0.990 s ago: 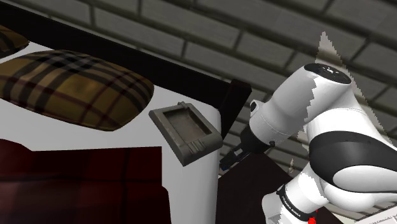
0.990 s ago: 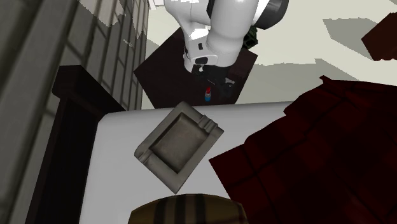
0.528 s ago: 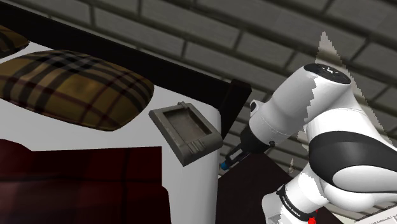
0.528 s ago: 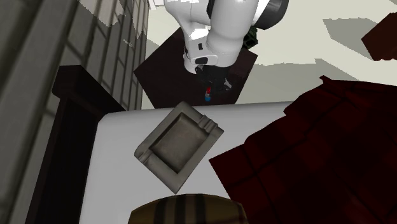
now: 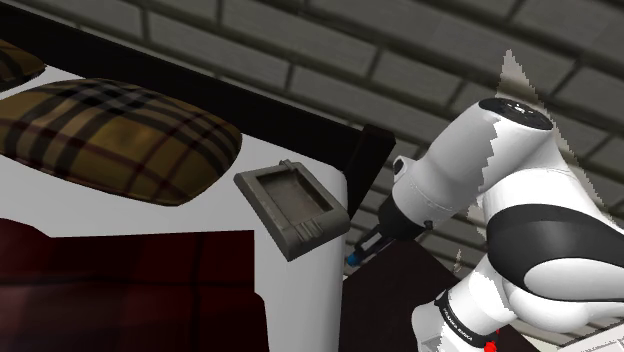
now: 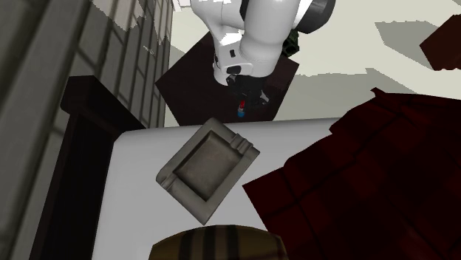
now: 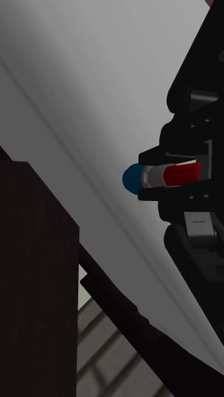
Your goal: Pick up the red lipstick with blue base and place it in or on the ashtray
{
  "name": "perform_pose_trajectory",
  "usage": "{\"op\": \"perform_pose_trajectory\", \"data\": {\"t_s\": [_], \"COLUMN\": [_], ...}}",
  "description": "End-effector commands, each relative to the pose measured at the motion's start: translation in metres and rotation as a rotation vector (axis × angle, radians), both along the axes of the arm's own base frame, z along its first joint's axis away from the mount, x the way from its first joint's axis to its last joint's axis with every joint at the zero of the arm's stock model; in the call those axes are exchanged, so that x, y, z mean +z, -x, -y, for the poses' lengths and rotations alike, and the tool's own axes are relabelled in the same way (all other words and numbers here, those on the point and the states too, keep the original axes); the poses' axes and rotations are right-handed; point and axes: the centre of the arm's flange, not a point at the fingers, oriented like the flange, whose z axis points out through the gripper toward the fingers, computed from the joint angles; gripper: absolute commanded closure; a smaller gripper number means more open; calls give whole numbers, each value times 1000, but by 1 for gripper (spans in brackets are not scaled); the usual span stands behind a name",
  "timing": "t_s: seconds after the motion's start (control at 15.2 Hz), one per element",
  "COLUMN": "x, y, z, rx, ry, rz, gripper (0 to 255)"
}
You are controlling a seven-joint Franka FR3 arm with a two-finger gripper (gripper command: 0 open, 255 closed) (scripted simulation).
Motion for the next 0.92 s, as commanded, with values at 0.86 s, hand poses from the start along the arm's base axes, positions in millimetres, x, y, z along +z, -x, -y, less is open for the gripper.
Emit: {"op": "perform_pose_trajectory", "data": {"t_s": [0.86], "x": [77], "y": [0], "z": [0], "rx": [0], "ry": [0], "rz": [0], "gripper": [255]}}
